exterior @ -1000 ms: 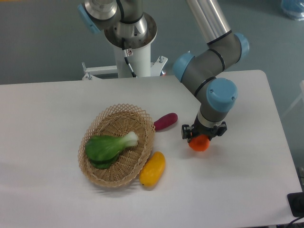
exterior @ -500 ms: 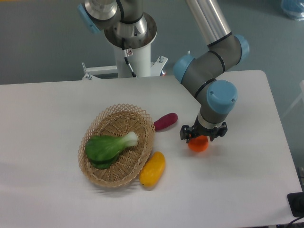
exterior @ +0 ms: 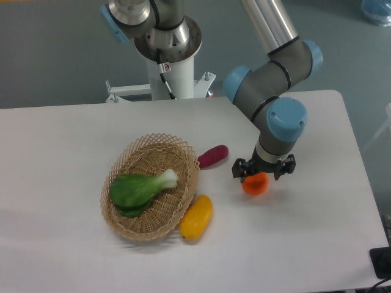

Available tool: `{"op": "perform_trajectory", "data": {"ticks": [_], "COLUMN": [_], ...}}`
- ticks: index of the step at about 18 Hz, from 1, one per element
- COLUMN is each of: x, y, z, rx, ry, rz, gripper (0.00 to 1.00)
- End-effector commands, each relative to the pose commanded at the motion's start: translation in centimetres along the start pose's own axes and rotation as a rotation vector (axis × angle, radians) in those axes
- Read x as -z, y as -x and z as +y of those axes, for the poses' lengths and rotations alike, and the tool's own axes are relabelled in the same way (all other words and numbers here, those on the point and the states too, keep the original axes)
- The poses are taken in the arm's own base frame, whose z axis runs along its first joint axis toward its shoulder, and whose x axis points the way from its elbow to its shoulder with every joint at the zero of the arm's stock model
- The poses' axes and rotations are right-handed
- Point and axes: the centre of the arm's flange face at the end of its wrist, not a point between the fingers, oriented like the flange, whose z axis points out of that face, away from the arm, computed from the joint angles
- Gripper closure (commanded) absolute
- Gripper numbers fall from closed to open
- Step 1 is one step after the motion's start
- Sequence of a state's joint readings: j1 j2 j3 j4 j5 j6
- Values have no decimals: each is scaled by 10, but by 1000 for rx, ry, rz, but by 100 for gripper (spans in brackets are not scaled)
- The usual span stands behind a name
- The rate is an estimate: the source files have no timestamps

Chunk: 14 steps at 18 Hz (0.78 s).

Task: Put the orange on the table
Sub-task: 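Open the gripper to release the orange and raise slightly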

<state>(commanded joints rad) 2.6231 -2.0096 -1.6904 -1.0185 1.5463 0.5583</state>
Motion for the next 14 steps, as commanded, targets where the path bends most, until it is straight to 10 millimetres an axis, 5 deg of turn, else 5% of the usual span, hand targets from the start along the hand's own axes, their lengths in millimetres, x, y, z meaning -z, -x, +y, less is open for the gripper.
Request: {"op": "perform_trajectory", "data": {"ticks": [14], "x": [16], "y": [1], "z": [1], "rx": [-25], "ry": [-19], "rz": [-12], "gripper": [0]}}
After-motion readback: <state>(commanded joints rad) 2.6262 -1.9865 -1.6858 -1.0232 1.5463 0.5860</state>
